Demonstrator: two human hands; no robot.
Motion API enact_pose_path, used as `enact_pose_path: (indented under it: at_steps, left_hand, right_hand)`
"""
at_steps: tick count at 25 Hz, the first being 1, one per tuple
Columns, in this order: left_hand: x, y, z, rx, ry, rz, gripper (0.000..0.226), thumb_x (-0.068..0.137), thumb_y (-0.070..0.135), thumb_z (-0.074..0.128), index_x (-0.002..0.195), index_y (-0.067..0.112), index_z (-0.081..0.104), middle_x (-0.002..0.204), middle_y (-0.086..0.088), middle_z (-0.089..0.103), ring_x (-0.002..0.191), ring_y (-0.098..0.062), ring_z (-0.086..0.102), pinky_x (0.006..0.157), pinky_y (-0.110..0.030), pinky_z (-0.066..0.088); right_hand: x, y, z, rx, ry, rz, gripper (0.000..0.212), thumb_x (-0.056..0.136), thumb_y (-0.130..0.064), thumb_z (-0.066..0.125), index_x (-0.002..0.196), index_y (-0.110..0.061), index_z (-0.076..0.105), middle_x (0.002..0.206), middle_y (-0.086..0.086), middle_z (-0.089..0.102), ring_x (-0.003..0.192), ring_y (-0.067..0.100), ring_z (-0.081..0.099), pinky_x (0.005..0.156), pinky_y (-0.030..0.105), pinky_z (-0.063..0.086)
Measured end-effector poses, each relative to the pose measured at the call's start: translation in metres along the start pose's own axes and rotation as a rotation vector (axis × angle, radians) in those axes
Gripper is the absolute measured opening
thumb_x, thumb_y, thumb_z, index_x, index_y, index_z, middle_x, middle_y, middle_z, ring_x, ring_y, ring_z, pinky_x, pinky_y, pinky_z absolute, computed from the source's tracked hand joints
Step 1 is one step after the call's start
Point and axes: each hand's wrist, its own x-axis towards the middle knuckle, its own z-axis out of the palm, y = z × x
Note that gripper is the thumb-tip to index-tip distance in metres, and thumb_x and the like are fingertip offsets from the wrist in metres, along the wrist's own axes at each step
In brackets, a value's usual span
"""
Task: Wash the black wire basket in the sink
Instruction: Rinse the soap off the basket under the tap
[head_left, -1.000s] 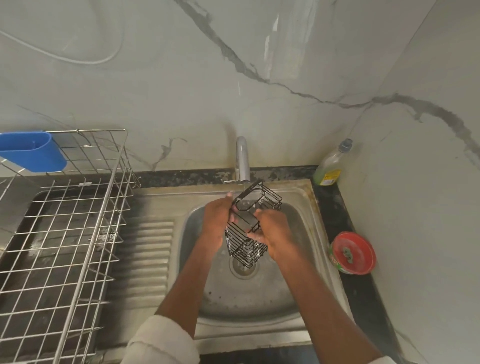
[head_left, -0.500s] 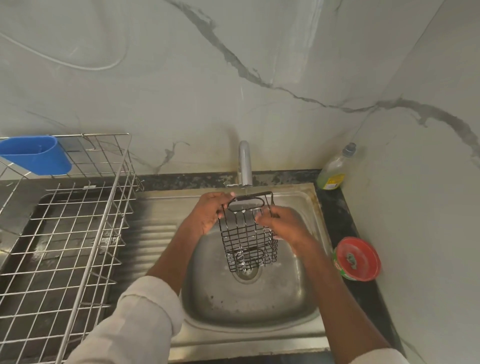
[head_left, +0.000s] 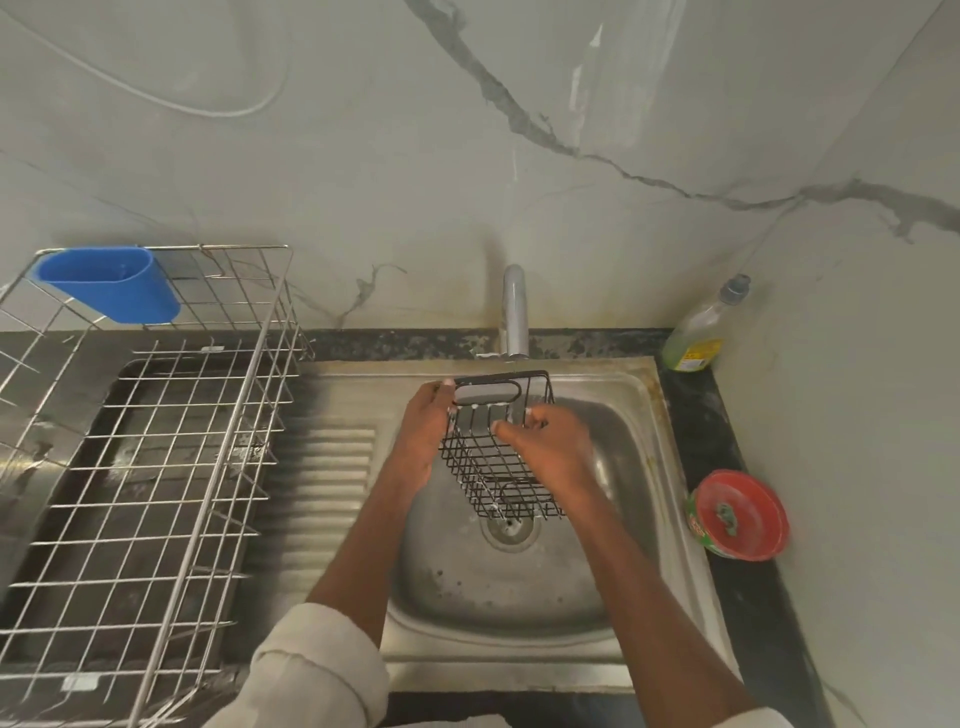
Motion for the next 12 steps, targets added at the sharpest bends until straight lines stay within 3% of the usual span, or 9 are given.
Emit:
enact_pose_path:
  at_steps: [3, 6, 9, 12]
  left_hand:
    - [-0.006, 0.000, 0.022, 0.069, -0.048, -0.037, 0.051, 0.098, 0.062, 0.047, 0.117, 0.024, 0.076, 0.114, -0.005, 0.079, 0.114, -0.030, 0.071, 0.108, -0.052, 0.052]
    - [-0.013, 0.015, 0.048, 0.087, -0.133, -0.045, 0.048, 0.108, 0.048, 0.040, 0.110, 0.020, 0.079, 0.109, -0.006, 0.080, 0.112, -0.028, 0.071, 0.108, -0.048, 0.050]
    - [-0.017, 0.036, 0.072, 0.197, -0.186, -0.025, 0.047, 0.113, 0.040, 0.039, 0.119, 0.012, 0.076, 0.121, -0.014, 0.076, 0.118, -0.031, 0.068, 0.107, -0.044, 0.050]
    - [-0.014, 0.051, 0.080, 0.361, -0.274, 0.036, 0.036, 0.113, 0.032, 0.043, 0.108, 0.017, 0.075, 0.112, -0.009, 0.075, 0.111, -0.027, 0.068, 0.094, -0.035, 0.049]
  right_hand:
    - [-0.006, 0.006, -0.014, -0.061, 0.086, 0.021, 0.041, 0.079, -0.046, 0.081, 0.061, -0.023, 0.051, 0.058, -0.010, 0.051, 0.057, 0.011, 0.047, 0.061, 0.030, 0.043]
    - [-0.014, 0.013, -0.031, -0.057, 0.170, 0.060, 0.044, 0.077, -0.050, 0.080, 0.060, -0.021, 0.051, 0.055, -0.010, 0.049, 0.054, 0.011, 0.046, 0.057, 0.027, 0.042]
    - [-0.021, 0.019, -0.041, -0.028, 0.262, 0.137, 0.047, 0.078, -0.053, 0.079, 0.060, -0.020, 0.052, 0.057, -0.008, 0.055, 0.057, 0.012, 0.054, 0.053, 0.027, 0.032]
    - [-0.023, 0.026, -0.041, 0.033, 0.304, 0.190, 0.047, 0.077, -0.055, 0.078, 0.060, -0.019, 0.054, 0.059, -0.006, 0.060, 0.064, 0.016, 0.061, 0.058, 0.029, 0.037]
